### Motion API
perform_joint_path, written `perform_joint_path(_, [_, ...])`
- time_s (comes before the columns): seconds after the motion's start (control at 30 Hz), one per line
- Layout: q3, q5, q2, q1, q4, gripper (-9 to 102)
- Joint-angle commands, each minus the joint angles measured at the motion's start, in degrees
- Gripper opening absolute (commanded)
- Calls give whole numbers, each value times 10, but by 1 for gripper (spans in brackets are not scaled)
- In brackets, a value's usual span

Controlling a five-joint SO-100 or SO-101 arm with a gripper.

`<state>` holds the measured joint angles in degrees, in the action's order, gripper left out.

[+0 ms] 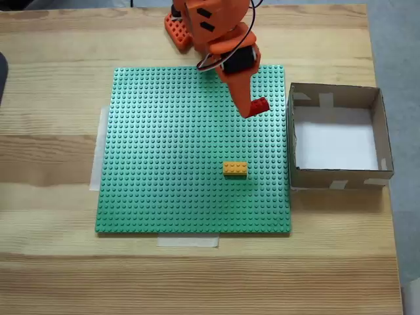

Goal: Pick the red lego block and put it in the box.

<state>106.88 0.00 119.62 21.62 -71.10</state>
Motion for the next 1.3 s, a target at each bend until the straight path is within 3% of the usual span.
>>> perform_joint_path(0.0, [-43, 7, -9, 36, -7, -1])
perform_joint_path(0.73, [-345, 82, -327, 250, -54, -1])
perform_joint_path(1.27, [-387, 76, -509, 258, 20, -1])
